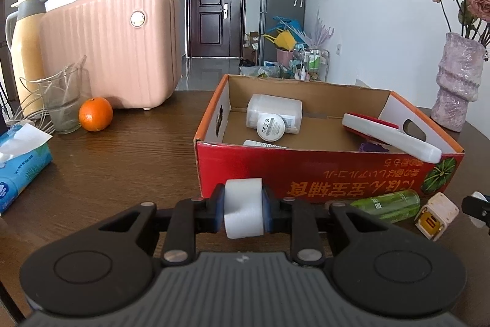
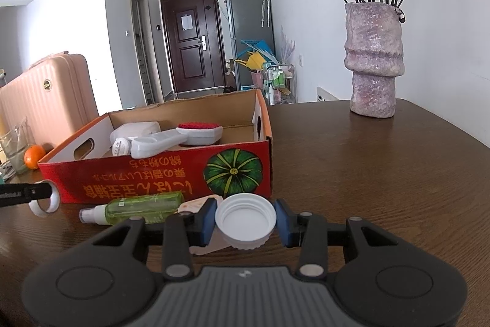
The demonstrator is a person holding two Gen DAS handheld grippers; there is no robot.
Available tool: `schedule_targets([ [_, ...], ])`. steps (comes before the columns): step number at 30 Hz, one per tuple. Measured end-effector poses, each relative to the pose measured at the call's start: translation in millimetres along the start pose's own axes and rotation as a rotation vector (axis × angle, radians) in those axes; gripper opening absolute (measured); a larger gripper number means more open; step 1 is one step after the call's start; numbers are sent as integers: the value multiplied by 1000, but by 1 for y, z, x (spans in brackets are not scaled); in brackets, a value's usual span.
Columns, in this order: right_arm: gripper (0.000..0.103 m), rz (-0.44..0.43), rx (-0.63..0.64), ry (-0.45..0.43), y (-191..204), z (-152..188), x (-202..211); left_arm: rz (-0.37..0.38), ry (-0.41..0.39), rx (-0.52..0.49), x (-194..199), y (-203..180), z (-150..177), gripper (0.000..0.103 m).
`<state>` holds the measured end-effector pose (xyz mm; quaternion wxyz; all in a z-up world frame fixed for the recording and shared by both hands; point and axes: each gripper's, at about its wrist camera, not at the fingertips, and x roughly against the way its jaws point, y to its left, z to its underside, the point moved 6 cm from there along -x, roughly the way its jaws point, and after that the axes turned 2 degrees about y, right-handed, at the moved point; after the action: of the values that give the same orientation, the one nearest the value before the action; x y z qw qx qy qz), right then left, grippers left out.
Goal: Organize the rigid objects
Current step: 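Carry the white tape roll and white cap over the red box with both tools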
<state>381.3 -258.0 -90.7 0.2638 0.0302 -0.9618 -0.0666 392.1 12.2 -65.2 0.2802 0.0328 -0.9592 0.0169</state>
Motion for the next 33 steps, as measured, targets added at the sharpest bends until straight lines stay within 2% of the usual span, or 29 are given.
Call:
schedule_targets([
  [13, 40, -24, 15, -34, 6, -2, 8, 23, -27, -28, 34, -7, 12, 25],
  [23, 40, -62, 43, -82, 21, -3, 24, 41, -78, -46, 61, -23, 15, 25],
  [33, 40, -67, 35, -118, 24, -8, 32, 39, -99, -12, 70, -27, 9, 25],
])
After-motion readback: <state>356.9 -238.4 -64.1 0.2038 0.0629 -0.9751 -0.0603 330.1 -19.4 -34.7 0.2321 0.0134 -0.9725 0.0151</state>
